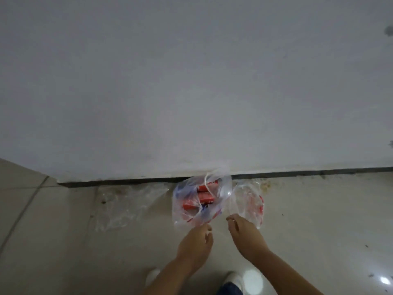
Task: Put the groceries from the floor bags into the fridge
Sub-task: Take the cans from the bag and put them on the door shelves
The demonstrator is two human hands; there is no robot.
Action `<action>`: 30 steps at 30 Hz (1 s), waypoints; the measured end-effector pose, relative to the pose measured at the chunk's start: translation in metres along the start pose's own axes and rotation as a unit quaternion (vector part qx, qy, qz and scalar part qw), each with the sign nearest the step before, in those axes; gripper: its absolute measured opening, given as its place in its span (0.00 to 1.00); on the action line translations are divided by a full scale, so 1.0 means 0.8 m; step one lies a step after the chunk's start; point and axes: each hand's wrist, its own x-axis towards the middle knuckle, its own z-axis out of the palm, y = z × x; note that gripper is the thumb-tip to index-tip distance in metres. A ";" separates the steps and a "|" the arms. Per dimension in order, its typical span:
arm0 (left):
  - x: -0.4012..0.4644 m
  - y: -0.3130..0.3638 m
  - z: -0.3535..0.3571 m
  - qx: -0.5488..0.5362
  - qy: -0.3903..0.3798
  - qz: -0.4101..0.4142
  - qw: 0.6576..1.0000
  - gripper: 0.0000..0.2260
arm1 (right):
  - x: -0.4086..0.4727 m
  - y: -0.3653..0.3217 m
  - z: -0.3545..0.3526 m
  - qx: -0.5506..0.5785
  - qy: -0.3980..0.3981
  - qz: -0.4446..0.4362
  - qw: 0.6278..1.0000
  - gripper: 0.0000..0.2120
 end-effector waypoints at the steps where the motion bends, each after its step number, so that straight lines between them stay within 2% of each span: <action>1: 0.036 -0.020 0.025 0.010 0.018 0.022 1.000 0.14 | 0.038 0.013 0.022 -0.003 0.006 -0.014 1.000 0.11; 3: 0.110 -0.063 0.069 0.058 0.039 0.090 0.993 0.16 | 0.112 0.036 0.068 -0.033 0.014 -0.060 0.998 0.11; 6: 0.207 -0.124 0.114 0.114 0.026 0.172 0.978 0.18 | 0.208 0.062 0.124 -0.057 0.006 -0.128 0.990 0.13; 8: 0.261 -0.159 0.133 0.174 -0.003 0.204 0.963 0.21 | 0.268 0.089 0.154 -0.126 -0.009 -0.173 0.977 0.17; 10: 0.307 -0.194 0.144 0.222 -0.058 0.215 0.949 0.20 | 0.326 0.120 0.183 -0.205 0.008 -0.228 0.952 0.17; 11: 0.326 -0.211 0.147 0.259 -0.097 0.230 0.933 0.18 | 0.351 0.136 0.195 -0.231 0.019 -0.264 0.936 0.16; 14: 0.364 -0.250 0.138 0.415 -0.173 0.329 0.831 0.17 | 0.399 0.172 0.223 -0.326 0.000 -0.333 0.885 0.12; 16: 0.376 -0.278 0.121 0.475 -0.194 0.329 0.793 0.18 | 0.400 0.174 0.220 -0.387 0.012 -0.363 0.848 0.09; 18: 0.367 -0.300 0.105 0.500 -0.198 0.314 0.783 0.21 | 0.383 0.173 0.208 -0.436 -0.033 -0.327 0.838 0.13; 19: 0.362 -0.309 0.098 0.496 -0.176 0.324 0.786 0.24 | 0.373 0.178 0.203 -0.449 -0.050 -0.318 0.834 0.14; 22: 0.341 -0.325 0.092 0.389 -0.128 0.357 0.839 0.38 | 0.353 0.204 0.201 -0.516 -0.079 -0.288 0.803 0.08; 23: 0.336 -0.329 0.096 0.344 -0.110 0.353 0.863 0.40 | 0.352 0.218 0.204 -0.524 -0.070 -0.273 0.804 0.07; 24: 0.334 -0.336 0.100 0.314 -0.101 0.345 0.879 0.37 | 0.354 0.231 0.206 -0.524 -0.049 -0.269 0.807 0.08; 25: 0.337 -0.345 0.106 0.294 -0.073 0.365 0.880 0.31 | 0.359 0.239 0.204 -0.523 -0.033 -0.252 0.813 0.08; 27: 0.345 -0.366 0.116 0.325 -0.036 0.430 0.842 0.21 | 0.367 0.250 0.195 -0.503 0.009 -0.207 0.839 0.07; 28: 0.346 -0.373 0.120 0.350 -0.039 0.436 0.828 0.19 | 0.367 0.256 0.188 -0.488 0.020 -0.169 0.856 0.09; 30: 0.344 -0.375 0.128 0.389 0.015 0.440 0.809 0.18 | 0.361 0.256 0.173 -0.409 0.016 -0.068 0.910 0.13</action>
